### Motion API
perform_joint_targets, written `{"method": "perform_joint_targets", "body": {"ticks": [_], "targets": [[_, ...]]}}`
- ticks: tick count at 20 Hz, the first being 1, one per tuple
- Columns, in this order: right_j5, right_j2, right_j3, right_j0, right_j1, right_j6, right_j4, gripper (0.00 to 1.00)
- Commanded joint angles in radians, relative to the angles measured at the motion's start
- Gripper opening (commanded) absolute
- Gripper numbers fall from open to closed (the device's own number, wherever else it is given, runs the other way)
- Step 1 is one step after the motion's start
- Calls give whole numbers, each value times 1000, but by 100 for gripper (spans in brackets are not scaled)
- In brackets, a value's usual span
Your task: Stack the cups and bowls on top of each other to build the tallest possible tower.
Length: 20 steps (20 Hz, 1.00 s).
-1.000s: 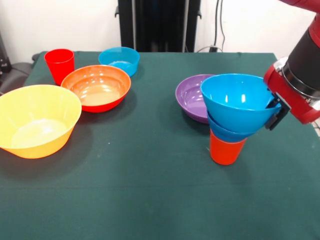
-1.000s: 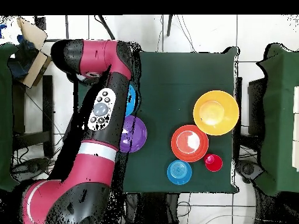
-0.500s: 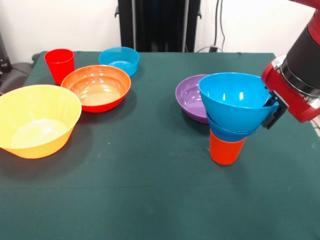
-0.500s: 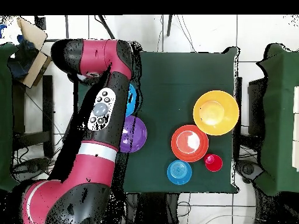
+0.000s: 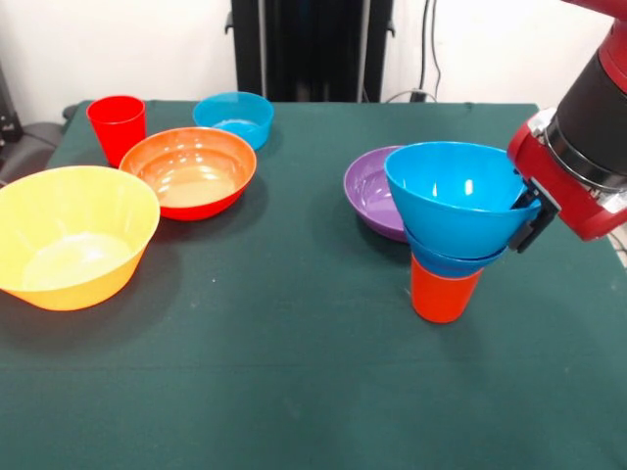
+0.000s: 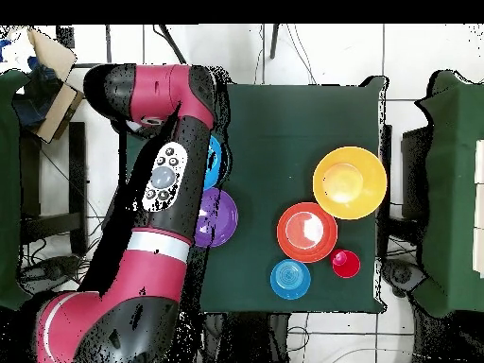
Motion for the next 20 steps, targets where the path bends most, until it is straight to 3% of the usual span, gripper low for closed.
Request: {"method": "perform_joint_targets", "body": {"ticks": [1,7,20], "targets": [[9,119,79,-19,-23,-105,-63,0],[-46,177,101,-31,-28,-121,-32,0],[-43,188,101,-30,-33,-106,-67,0]]}}
